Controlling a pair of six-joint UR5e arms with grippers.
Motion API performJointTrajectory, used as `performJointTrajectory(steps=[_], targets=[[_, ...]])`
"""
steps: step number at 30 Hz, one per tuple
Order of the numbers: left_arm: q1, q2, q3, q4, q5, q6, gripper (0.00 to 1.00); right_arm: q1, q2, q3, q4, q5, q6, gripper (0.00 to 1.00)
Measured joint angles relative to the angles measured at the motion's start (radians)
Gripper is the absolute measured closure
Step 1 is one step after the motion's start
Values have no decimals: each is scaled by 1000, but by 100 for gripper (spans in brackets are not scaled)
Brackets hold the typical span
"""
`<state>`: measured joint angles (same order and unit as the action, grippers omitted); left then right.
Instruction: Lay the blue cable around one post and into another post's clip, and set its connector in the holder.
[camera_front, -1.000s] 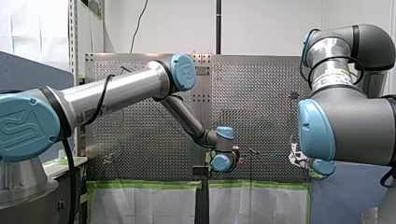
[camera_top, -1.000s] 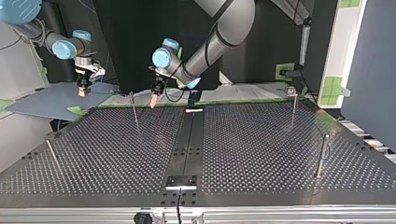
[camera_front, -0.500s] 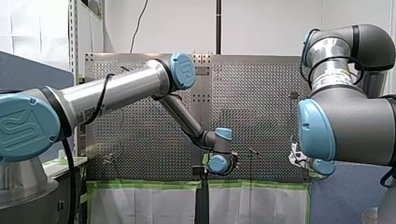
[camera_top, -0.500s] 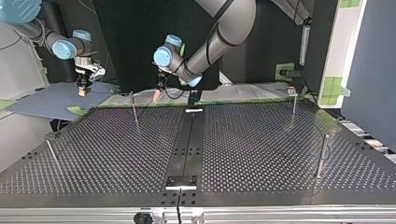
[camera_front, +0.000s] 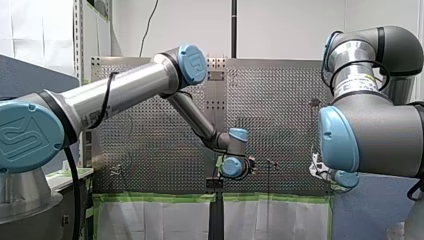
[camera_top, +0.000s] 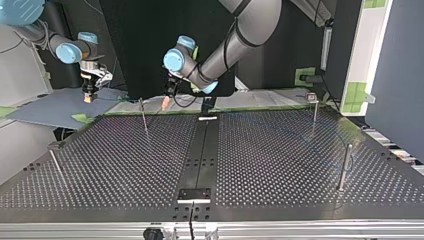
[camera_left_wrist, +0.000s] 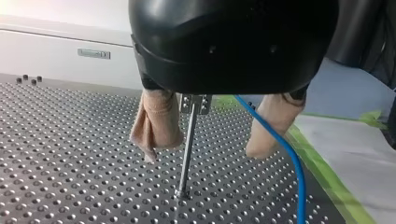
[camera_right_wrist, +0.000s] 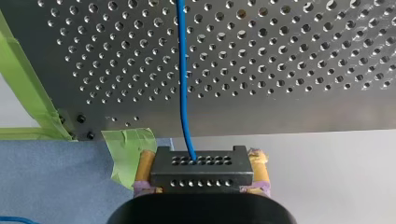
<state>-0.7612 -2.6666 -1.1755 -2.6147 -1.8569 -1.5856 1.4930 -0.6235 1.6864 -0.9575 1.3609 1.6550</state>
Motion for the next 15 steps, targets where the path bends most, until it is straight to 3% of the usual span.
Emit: performJointTrajectory(steps=[15], targets=[[0,11,-13,-1,10,-2,0,-1,1,-1,-12,-4,33,100]])
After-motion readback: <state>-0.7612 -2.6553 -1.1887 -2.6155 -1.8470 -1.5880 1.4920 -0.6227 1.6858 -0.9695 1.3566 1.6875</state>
